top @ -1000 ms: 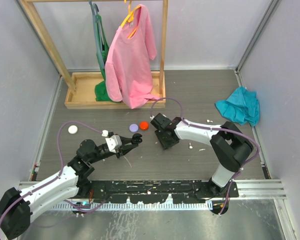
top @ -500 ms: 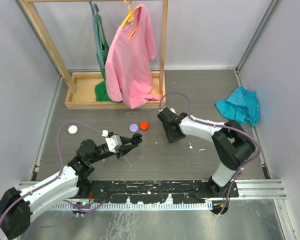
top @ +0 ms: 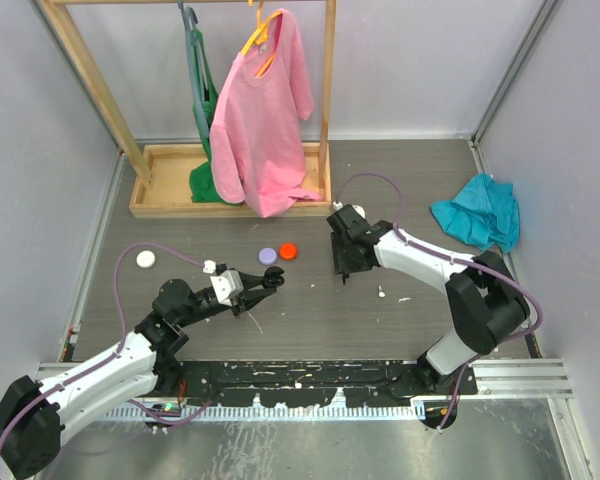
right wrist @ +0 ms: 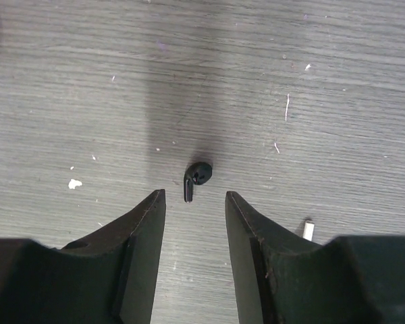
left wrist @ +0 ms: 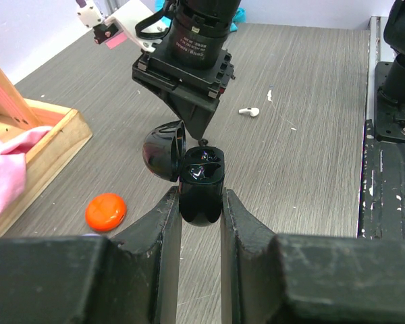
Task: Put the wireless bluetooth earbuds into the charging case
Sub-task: Pick up the earbud from the center of the board.
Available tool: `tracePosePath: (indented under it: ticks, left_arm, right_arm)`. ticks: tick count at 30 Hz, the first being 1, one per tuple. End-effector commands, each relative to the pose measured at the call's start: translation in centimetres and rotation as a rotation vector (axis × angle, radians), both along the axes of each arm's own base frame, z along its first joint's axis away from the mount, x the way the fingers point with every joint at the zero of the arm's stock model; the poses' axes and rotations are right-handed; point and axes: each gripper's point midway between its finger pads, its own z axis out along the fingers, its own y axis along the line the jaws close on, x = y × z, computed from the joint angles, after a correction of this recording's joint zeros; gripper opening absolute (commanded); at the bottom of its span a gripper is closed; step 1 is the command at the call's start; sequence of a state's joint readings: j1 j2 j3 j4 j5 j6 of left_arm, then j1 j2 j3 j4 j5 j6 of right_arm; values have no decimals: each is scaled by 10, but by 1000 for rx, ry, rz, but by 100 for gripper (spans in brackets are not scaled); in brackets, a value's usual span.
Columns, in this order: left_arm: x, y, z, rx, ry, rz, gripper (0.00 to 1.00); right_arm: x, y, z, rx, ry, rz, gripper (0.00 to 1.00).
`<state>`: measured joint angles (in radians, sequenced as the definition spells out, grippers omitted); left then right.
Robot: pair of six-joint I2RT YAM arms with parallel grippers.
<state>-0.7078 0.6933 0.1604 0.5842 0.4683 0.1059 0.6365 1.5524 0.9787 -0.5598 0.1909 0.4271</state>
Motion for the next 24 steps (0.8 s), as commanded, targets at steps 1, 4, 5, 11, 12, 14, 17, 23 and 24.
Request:
tracePosePath:
  ticks: [1,4,5,11,12,14,17,23,24]
  left_arm:
    - [0,-3,31,-55,-74,-13,0]
    - [-1,-2,31,-57,-76,-12,0]
    - [-1,-2,31,-56,-75,-12,0]
    - [-2,-3,31,-56,-76,-18,0]
    - [-1,-3,31,-56,-76,-17,0]
    - [-1,-3,32,-57,-76,-16,0]
    - [-2,-3,32,-57,-77,-18,0]
    - [-1,-3,32,-56,-76,-18,0]
    - [-2,-3,31,-56,-76,-19,0]
  right_arm:
    - [6,8,-9,80,27,-78,46]
    - [9,8,-15,82,42,-99,45]
    - [9,7,-17,81,47,-105,44]
    - [12,8,-26,96,69,-113,42]
    - [12,8,-27,97,73,-114,41]
    - [10,7,-31,94,84,-112,39]
    - [9,8,-34,95,96,-110,37]
    - [5,6,-38,82,114,-103,35]
    - [5,5,-39,79,117,-102,34]
